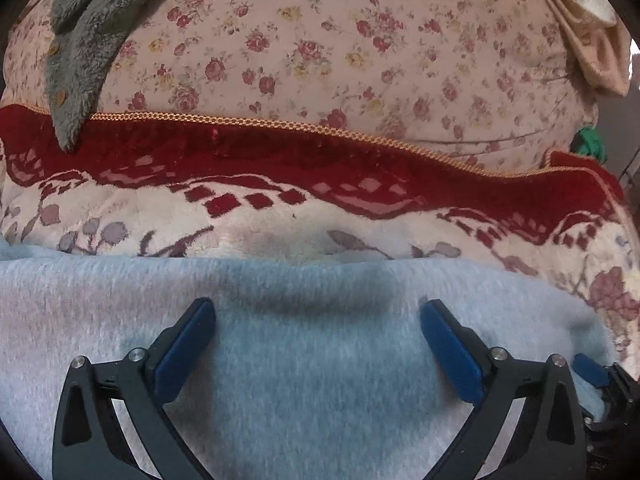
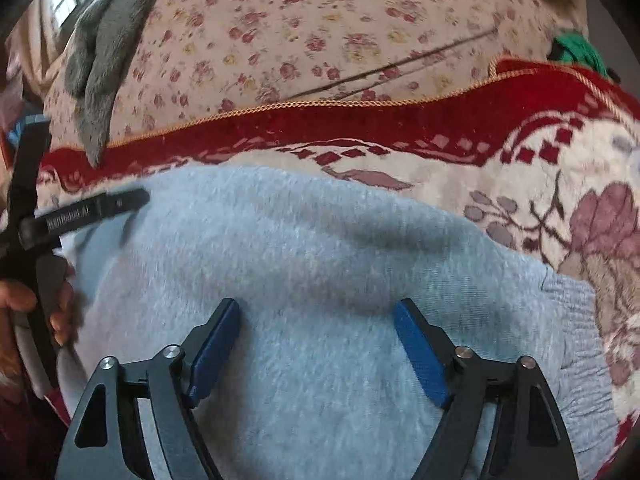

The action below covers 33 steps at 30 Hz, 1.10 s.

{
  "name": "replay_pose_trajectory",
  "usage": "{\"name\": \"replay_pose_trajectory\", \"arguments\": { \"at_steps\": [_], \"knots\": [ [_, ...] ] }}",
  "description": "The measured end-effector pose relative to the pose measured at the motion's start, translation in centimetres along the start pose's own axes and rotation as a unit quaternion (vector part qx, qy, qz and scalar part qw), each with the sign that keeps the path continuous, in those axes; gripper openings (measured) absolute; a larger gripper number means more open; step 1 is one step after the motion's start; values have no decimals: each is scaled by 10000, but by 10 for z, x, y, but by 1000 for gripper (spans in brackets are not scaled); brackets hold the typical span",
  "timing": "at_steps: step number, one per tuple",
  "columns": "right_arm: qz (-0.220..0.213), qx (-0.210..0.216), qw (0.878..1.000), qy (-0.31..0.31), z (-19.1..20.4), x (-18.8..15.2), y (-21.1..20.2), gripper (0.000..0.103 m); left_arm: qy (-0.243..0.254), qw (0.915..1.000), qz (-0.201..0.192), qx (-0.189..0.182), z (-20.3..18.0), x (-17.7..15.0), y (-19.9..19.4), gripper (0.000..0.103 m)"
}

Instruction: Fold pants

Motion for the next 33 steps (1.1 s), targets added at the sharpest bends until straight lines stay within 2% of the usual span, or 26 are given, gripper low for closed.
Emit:
{"name": "replay_pose_trajectory", "arguments": {
  "at_steps": [6,13,19,25,33],
  "knots": [
    [77,452,9989,133,12,3,-20,85,-21,9996,-263,44,22,-13,-37,103],
    [155,832,9943,-642,85,14,-24,86,-580,9948,-728,414,96,-33,-95,103],
    [317,1378,9788,-1481,175,29,-17,86,-1252,9805,-1117,1023,171,-56,-142,103],
    [426,1497,9628,-2207,264,40,-5,87,-1847,9637,-1247,1471,229,-75,-161,103],
    [556,1508,9572,-2407,317,44,6,87,-2181,9494,-1413,1763,265,-95,-166,103]
  ]
}}
Point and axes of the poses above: each gripper's, at about its wrist camera, not at the fingertips, and y roughly the way its jaws point, z to its left, x to its top, the point moved 5 cm from there along y, roughly the way its jaws point, and after that the axes turned 13 degrees about z, right-handed, at the moved point
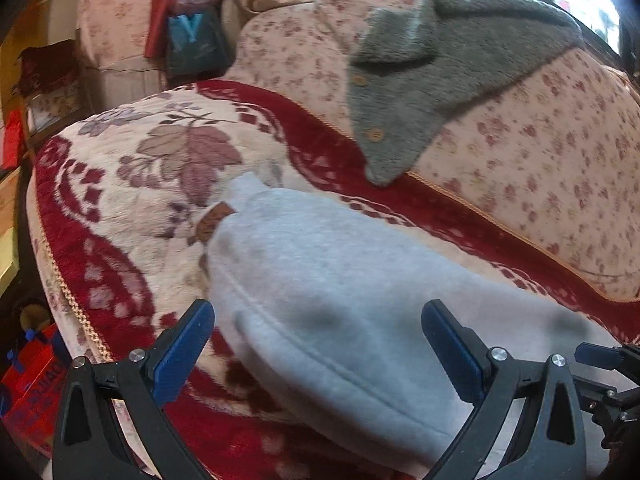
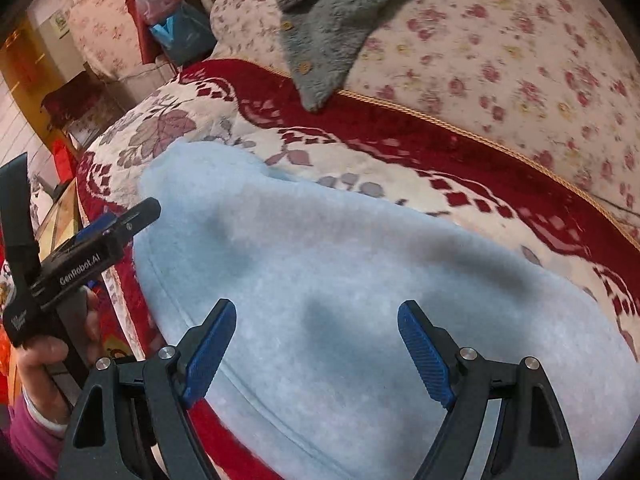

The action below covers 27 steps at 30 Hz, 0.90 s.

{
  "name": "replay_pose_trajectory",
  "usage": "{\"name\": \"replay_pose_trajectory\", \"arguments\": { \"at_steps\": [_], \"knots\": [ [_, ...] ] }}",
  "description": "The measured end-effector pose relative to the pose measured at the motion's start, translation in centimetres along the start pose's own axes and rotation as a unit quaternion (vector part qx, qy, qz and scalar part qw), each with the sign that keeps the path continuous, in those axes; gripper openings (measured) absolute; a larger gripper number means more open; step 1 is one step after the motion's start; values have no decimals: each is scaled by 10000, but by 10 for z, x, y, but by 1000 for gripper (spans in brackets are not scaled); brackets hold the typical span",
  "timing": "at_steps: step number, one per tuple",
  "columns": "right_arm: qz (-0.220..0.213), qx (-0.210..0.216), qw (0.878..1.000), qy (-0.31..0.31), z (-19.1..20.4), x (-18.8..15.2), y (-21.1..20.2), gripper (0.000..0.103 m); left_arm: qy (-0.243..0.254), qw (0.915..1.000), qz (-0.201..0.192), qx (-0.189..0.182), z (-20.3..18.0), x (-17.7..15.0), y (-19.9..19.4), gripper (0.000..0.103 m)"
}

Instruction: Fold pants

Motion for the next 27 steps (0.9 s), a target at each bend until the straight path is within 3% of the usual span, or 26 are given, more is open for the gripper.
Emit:
{"name": "replay_pose_trajectory", "arguments": {
  "at_steps": [7,27],
  "knots": [
    [122,-58,9997,-188,24,20,15,89,-279,9995,105,60,29,-4,11,103],
    [276,-134,9939,-1060,94,104,61,89,-462,9983,272,223,61,1,25,103]
  ]
}}
Point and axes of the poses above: each gripper's, at about its wrist camera, not at the fingertips, and y roughly the way its jaws point, z to its left, x to its top, the point moved 5 cm from there along y, roughly the way its jaws point, and after that the axes turned 13 degrees about z, right-handed, at the moved point
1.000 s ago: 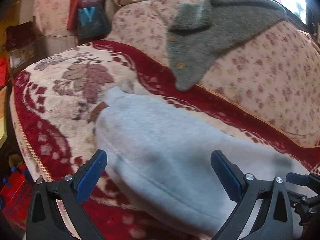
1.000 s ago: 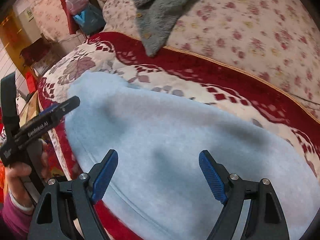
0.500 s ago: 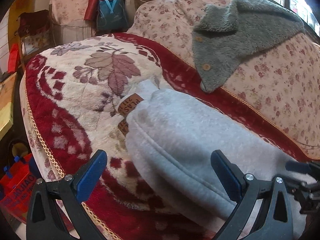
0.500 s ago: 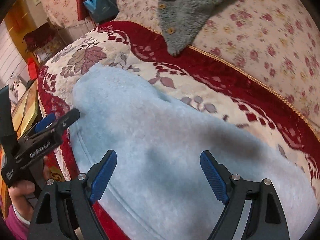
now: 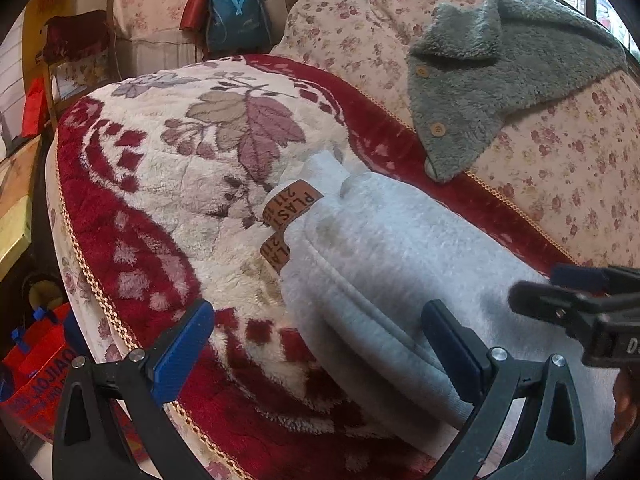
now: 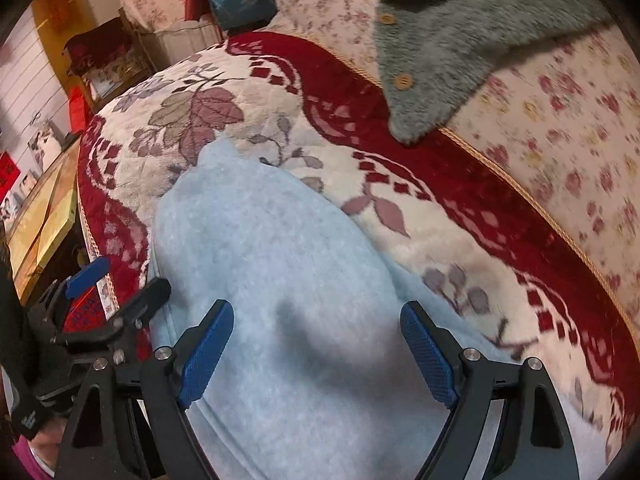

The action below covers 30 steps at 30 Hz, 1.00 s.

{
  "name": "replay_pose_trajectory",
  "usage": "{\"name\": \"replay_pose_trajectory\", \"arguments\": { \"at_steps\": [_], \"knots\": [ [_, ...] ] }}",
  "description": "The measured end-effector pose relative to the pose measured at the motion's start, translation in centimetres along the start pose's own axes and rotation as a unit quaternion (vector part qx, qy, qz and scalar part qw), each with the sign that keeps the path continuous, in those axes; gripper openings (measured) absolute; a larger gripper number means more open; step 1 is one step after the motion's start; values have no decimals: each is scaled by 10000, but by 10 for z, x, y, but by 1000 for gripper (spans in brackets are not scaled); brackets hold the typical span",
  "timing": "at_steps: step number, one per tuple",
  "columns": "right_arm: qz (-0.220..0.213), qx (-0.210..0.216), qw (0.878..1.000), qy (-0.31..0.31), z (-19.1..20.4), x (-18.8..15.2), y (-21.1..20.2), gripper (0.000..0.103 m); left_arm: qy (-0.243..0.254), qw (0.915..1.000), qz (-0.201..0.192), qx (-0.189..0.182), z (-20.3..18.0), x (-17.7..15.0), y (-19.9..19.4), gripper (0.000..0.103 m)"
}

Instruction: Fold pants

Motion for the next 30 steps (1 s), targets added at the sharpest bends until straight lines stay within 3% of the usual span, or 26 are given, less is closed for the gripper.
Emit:
{"name": "replay_pose_trajectory", "arguments": {
  "at_steps": [10,17,23,30],
  "knots": [
    [123,52,9995,-278,9,40,17,90,-173,9988,203,-399,1,3,8,103],
    [274,116,9988,-397,12,68,35,91,-213,9981,311,-487,1,4,13,103],
    [335,318,9974,-545,24,87,50,91,-521,9974,193,-466,16,6,9,103],
    [533,708,9915,-956,33,110,71,94,-677,9936,575,-699,19,2,26,103]
  ]
}}
Point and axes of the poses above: each gripper's, at about its wrist camera, not at the fingertips, and y roughly the way its jaws point, z to its left, x to its top, the point moved 5 cm from there along y, roughly the way its jaws point, and after that the axes turned 13 degrees about z, right-handed, at the moved point
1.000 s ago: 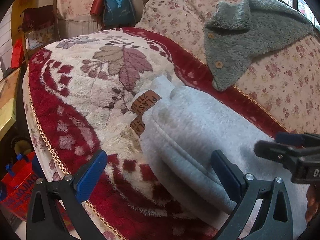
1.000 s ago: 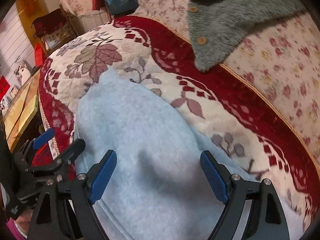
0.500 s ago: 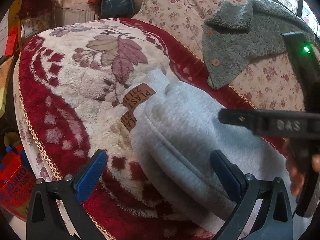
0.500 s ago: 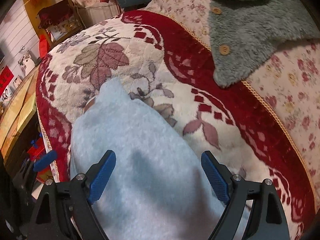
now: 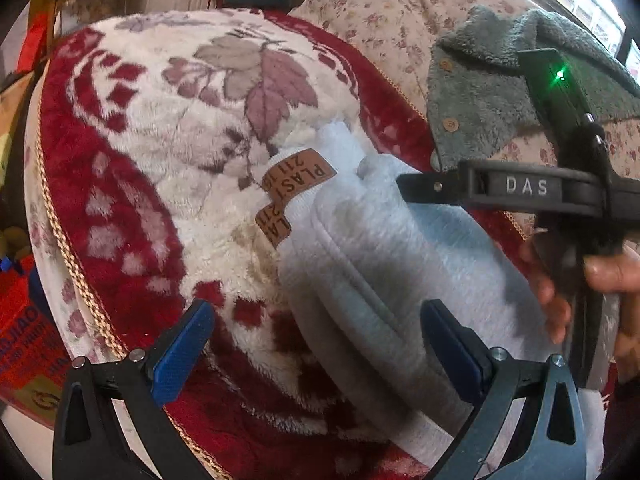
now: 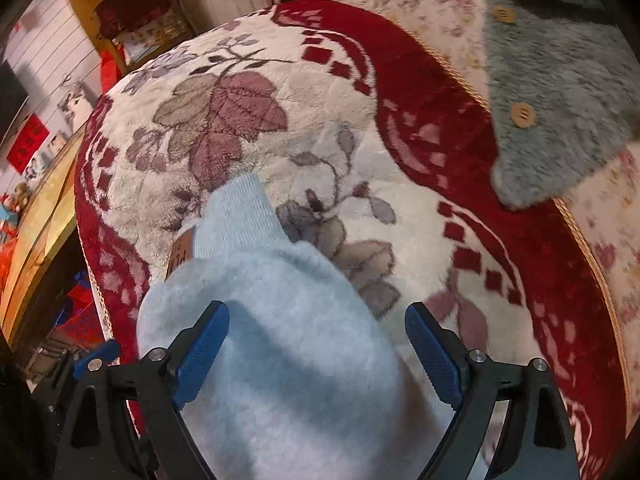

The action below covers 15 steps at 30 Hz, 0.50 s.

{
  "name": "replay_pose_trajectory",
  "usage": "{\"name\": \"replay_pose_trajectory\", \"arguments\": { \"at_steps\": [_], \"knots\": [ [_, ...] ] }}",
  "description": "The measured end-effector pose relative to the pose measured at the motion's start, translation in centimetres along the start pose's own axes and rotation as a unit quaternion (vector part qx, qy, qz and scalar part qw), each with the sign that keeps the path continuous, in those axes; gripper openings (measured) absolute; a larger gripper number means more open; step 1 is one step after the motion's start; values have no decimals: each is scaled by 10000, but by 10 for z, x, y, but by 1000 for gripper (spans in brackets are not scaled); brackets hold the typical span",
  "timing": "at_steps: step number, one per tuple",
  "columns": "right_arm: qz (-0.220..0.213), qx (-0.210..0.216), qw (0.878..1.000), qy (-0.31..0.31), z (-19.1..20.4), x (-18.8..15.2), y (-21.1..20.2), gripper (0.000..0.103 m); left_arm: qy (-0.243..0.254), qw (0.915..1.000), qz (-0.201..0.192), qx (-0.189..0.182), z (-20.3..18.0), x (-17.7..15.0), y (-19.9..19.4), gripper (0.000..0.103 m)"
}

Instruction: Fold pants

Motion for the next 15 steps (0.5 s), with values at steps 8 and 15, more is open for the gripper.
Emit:
{"name": "replay_pose_trajectory", "arguments": {
  "at_steps": [8,15],
  "knots": [
    [487,998,9936,-227,-4,20,26,97,-485,9975,445,-249,7,-3,25,103],
    [603,1651,9837,-379,4,33,29,100,-583,9969,457,-268,5,-3,25,103]
  ]
}}
Point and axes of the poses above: each gripper's, at about its wrist camera, not at the fingertips, and y roughly the way its jaws point, z to its left, x to its top, the point moved 5 cm from there along y, roughly the way its jaws point, and after that the axes turned 13 degrees about z, right-handed, at the moved point
